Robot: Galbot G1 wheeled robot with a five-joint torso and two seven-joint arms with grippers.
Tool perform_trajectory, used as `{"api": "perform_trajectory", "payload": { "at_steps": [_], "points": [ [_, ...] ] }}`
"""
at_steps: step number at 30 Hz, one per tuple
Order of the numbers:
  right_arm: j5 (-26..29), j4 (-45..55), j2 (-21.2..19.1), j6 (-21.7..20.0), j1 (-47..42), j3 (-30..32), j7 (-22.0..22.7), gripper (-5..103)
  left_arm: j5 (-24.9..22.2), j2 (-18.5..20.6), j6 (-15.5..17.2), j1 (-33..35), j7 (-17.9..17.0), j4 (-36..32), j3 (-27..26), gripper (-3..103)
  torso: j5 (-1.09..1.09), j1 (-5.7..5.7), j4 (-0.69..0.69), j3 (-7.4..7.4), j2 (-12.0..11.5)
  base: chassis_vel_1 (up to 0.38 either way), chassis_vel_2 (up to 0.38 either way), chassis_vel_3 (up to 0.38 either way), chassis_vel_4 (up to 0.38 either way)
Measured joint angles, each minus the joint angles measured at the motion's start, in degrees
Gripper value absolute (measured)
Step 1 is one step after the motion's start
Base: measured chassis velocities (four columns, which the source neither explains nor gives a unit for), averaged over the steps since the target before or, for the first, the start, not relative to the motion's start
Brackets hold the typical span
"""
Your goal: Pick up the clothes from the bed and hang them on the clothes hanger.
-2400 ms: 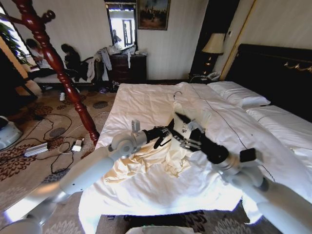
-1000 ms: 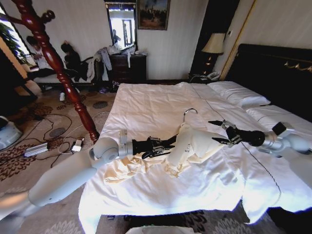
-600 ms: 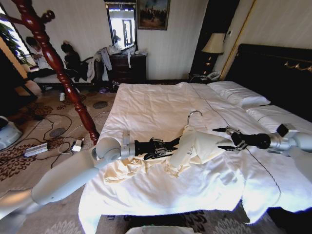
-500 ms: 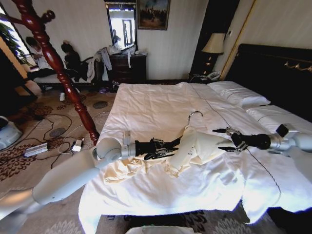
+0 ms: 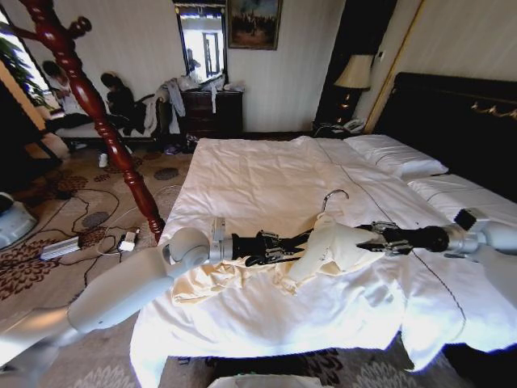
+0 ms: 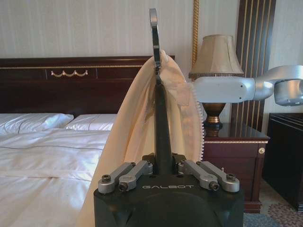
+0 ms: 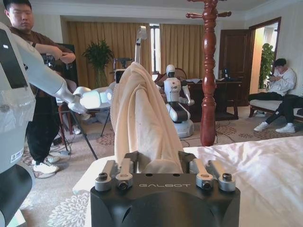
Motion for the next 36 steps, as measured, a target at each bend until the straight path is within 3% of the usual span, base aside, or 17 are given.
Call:
{"api": "perform_trajectory", "payload": {
  "at_steps": [4, 9, 36],
  "points": [
    [-0.48, 0.23, -0.02, 0.45, 0.19, 0.04, 0.07, 33, 0.01, -0.07, -0.09, -0.07, 0.09, 0.18, 0.13, 17, 0.0, 0.0, 0.0, 0.0, 0.0, 0.0, 0.0, 0.0, 0.0],
    [-0.85, 0.94, -0.4, 1.12, 0.25, 0.25, -0.06, 21, 0.16, -0.05, -0.29, -0.25, 0.05, 0.53, 0.19, 17, -0.01, 0.0, 0.01, 0.0, 0.0, 0.0, 0.0, 0.0, 0.0],
    [-2.24, 4.38, 0.32, 4.91, -0.66, 2.16, 0.54, 20, 3.93, -1.74, -2.92, -1.23, 0.23, 4.92, -0.62, 19, -0.01, 0.0, 0.01, 0.0, 0.0, 0.0, 0.0, 0.0, 0.0]
  ]
}}
